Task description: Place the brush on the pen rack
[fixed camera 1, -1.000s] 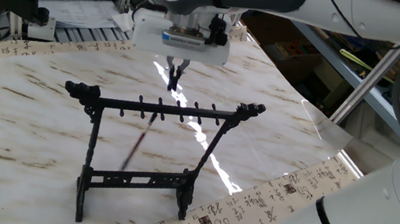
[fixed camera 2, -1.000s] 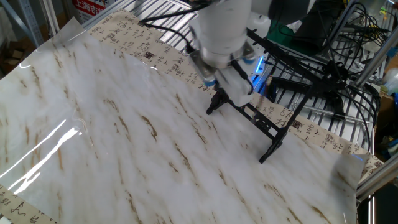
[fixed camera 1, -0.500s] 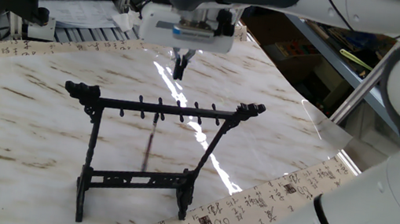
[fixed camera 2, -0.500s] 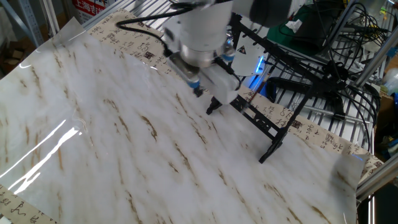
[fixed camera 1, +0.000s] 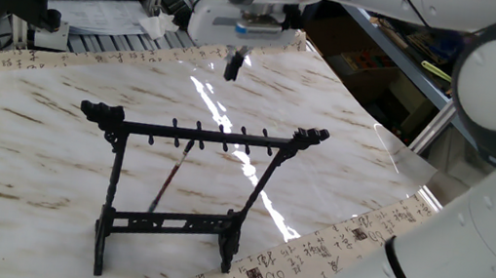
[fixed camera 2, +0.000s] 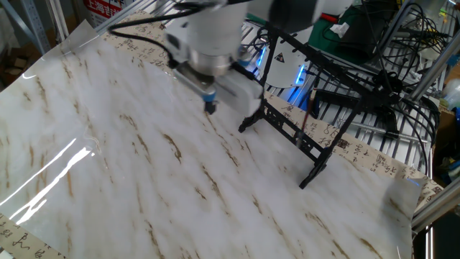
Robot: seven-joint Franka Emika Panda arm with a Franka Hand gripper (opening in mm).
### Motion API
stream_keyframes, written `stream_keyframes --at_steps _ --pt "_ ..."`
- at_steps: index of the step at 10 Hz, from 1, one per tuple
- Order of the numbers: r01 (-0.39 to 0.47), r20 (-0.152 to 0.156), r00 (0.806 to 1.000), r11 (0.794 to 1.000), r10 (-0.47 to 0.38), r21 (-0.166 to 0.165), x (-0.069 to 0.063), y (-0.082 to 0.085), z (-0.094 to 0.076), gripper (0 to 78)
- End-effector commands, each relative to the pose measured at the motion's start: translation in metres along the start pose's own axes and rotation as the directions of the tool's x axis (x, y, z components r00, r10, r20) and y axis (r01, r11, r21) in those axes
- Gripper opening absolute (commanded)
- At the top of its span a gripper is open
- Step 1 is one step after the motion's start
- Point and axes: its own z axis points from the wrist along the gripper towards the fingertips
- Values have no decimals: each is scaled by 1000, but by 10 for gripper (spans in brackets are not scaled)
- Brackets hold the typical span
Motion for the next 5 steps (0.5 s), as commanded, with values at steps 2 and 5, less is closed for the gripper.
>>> stream_keyframes --at_steps 2,5 --pt "186 85 980 979 -179 -86 -43 -39 -6 12" --pt "178 84 982 977 -169 -114 -43 -39 -6 12"
